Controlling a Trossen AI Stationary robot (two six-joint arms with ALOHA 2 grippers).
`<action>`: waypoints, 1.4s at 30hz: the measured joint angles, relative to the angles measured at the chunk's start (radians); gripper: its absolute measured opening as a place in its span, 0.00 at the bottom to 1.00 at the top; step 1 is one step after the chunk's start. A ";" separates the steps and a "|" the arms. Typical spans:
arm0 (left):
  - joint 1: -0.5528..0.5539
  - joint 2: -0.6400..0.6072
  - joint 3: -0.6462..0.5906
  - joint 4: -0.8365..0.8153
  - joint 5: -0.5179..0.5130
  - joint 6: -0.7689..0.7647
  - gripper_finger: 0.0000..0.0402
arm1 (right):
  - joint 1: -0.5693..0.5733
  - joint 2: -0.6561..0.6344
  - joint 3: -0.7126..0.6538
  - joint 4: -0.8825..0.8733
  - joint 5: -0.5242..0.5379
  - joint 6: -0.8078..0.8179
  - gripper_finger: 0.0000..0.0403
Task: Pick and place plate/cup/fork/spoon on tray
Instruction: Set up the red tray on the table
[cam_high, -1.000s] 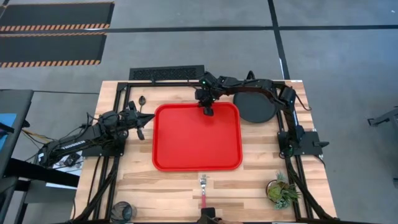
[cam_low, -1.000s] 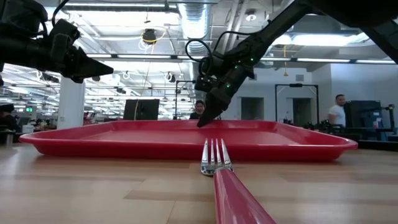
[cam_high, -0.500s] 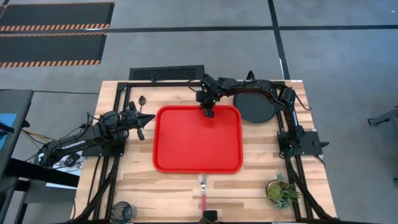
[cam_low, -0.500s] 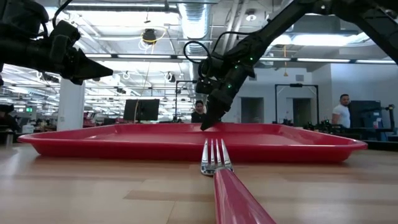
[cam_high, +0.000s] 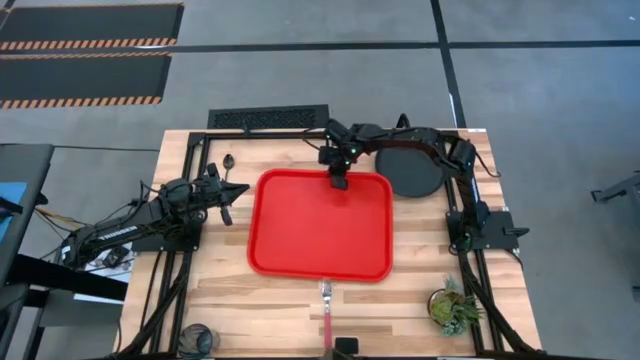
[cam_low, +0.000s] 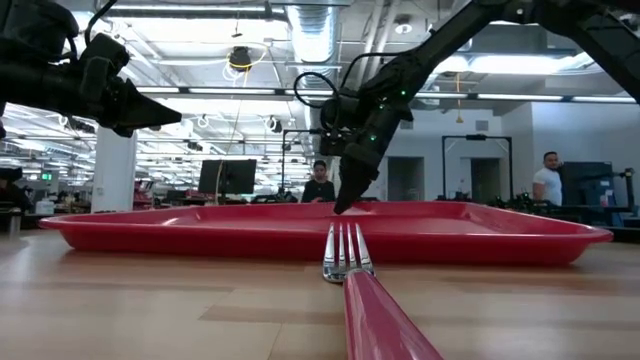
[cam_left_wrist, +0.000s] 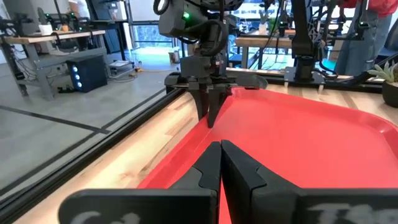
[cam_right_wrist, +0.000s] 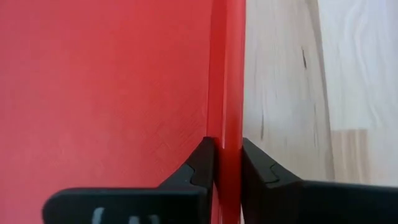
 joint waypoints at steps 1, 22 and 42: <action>0.000 0.000 0.000 0.000 0.000 0.001 0.00 | 0.000 0.000 0.000 -0.007 0.001 -0.021 0.14; 0.000 0.000 0.000 -0.013 -0.012 0.015 0.00 | 0.005 0.005 0.000 -0.028 0.049 -0.160 0.28; -0.031 0.000 0.000 0.006 0.135 0.016 0.00 | 0.133 -0.251 -0.058 -0.184 0.159 -0.036 0.04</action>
